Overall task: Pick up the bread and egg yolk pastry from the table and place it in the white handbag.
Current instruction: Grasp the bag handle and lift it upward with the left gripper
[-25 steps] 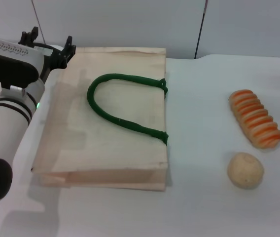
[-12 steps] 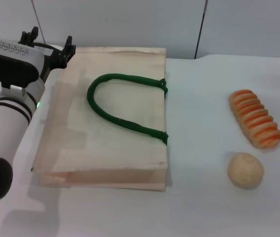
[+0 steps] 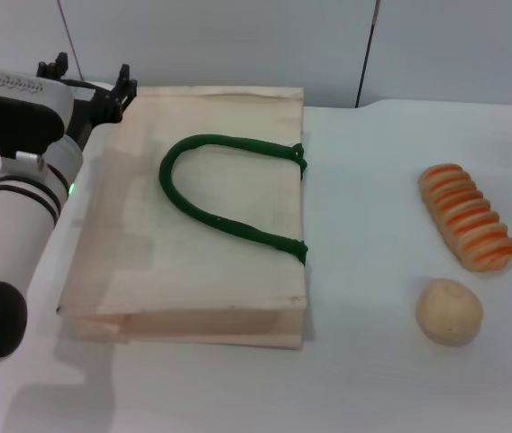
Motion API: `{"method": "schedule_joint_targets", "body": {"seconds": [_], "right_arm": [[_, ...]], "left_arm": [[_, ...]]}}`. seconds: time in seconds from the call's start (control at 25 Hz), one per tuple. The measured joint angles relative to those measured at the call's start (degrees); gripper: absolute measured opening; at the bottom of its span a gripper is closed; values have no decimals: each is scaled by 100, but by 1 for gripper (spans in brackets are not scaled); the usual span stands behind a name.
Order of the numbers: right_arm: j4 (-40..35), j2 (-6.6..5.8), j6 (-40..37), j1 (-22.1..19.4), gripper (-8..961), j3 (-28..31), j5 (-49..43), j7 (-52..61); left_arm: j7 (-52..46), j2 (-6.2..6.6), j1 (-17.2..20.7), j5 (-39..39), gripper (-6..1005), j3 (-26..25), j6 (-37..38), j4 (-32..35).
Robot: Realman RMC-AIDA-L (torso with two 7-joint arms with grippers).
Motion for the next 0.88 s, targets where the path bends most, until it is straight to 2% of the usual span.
{"method": "schedule_joint_targets", "body": {"seconds": [0.2, 0.36, 0.48, 0.56, 0.68, 0.76, 0.88], "right_arm": [[0, -2, 82, 15, 734, 0, 0, -3], [2, -4, 100, 17, 734, 0, 0, -5], [25, -4, 107, 13, 735, 0, 0, -5], [32, -4, 112, 12, 735, 0, 0, -5], [30, -4, 116, 12, 735, 0, 0, -4], [40, -4, 140, 12, 735, 0, 0, -4], [22, -4, 234, 15, 735, 0, -4, -4]], "left_arm": [[-171, 46, 148, 119, 851, 22, -84, 345], [-212, 69, 212, 539, 850, 3, -117, 460], [-216, 147, 278, 674, 849, -36, -435, 739], [-211, 279, 380, 667, 848, -109, -861, 1129], [-95, 404, 504, 681, 848, -425, -1707, 1679], [126, 421, 574, 697, 847, -725, -2292, 1966], [575, 350, 753, 698, 799, -1209, -3051, 2410]]}}
